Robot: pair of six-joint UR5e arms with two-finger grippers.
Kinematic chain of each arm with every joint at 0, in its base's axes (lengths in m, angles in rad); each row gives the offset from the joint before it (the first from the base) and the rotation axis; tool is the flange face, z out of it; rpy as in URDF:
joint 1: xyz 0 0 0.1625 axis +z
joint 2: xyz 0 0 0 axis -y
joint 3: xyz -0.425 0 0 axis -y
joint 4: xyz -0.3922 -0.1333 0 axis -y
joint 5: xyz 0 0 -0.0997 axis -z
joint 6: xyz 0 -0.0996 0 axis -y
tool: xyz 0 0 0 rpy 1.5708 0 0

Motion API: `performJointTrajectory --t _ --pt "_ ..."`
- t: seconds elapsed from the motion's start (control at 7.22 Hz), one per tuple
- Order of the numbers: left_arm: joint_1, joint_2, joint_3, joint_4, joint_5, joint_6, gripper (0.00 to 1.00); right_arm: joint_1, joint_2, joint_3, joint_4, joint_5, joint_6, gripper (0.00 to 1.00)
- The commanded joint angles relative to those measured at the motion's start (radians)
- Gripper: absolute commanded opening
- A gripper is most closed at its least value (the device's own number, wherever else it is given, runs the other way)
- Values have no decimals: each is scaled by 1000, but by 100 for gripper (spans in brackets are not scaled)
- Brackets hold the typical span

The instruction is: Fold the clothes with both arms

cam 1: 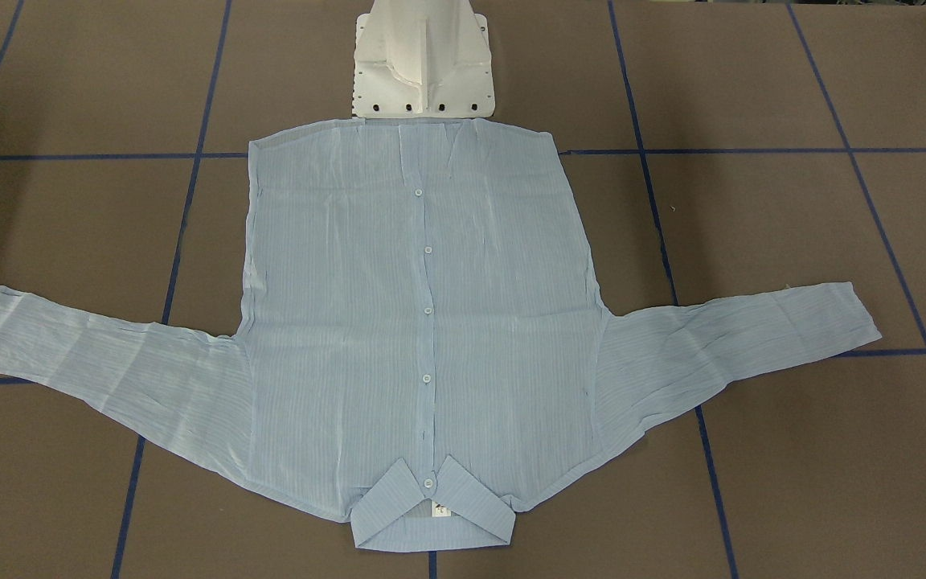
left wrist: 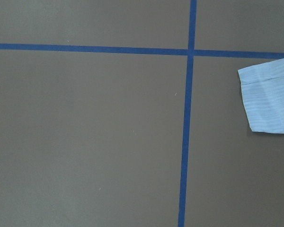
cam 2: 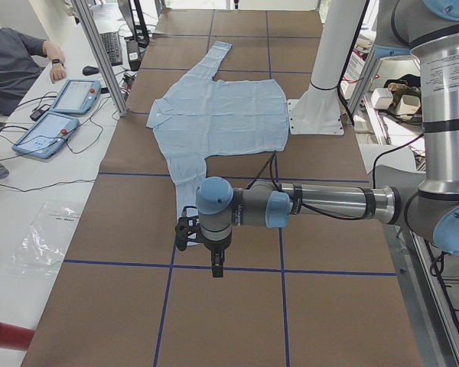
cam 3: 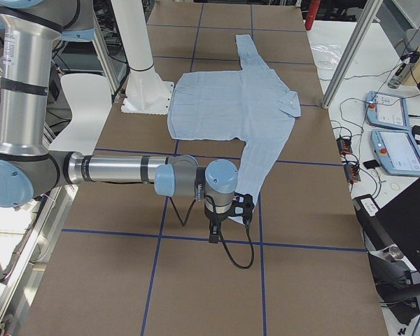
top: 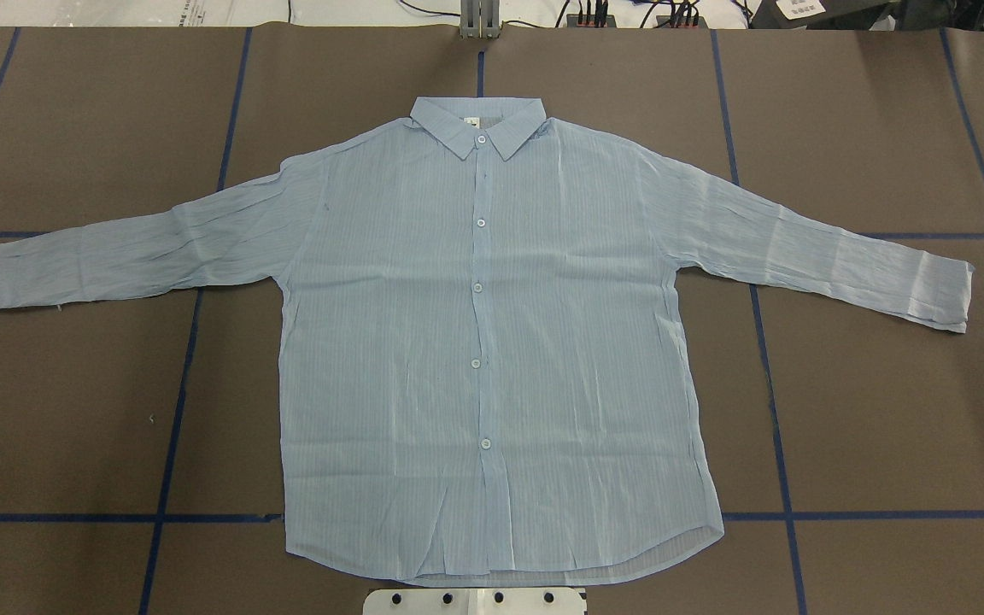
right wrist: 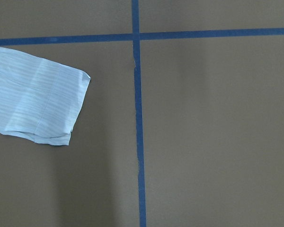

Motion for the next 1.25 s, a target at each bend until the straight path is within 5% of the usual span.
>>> performJointTrajectory --t 0.0,0.83,1.11 --pt "0 0 3 -9 2 5 100 1 0 0 1 6 0 100" --pt "3 -107 16 -12 2 1 100 -1 52 8 1 17 16 100" --pt "3 -104 38 -130 -33 -4 100 -7 80 -15 32 44 16 100"
